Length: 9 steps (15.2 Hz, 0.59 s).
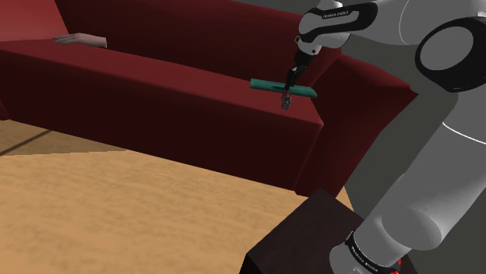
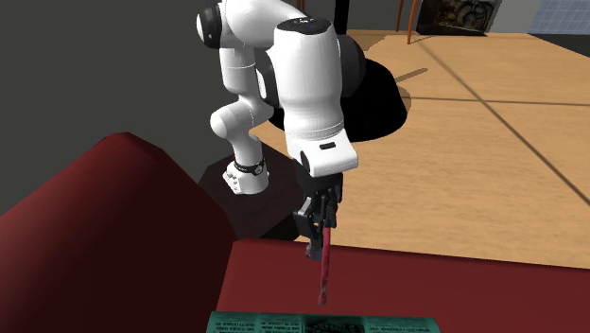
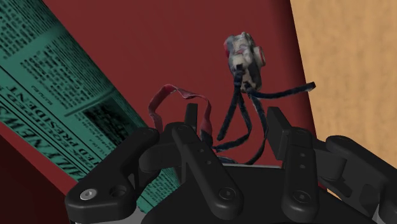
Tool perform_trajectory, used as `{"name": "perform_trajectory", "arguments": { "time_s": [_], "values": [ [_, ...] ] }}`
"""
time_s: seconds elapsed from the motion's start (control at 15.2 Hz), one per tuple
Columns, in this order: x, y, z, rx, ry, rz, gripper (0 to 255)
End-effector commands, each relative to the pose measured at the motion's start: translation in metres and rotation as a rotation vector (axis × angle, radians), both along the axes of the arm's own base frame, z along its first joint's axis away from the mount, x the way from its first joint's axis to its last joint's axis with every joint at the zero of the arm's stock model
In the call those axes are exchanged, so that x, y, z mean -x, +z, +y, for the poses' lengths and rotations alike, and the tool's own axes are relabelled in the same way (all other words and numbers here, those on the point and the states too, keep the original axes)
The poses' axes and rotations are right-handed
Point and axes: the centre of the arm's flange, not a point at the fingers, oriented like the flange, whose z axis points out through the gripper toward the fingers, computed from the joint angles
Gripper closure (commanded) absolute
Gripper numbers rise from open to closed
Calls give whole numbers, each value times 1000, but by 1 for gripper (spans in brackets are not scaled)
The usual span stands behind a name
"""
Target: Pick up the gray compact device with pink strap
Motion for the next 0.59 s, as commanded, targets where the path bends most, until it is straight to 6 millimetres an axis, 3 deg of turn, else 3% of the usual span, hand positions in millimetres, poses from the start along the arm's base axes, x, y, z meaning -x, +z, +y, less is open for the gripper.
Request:
{"name": "perform_trajectory", "arguments": {
  "time_s": [0.0, 0.13, 0.53],
  "values": [
    [0, -1, -1, 0, -1, 1, 255],
    [1, 0, 0, 0, -1, 1, 255],
    [1, 32, 0, 0, -1, 1, 255]
  ]
}}
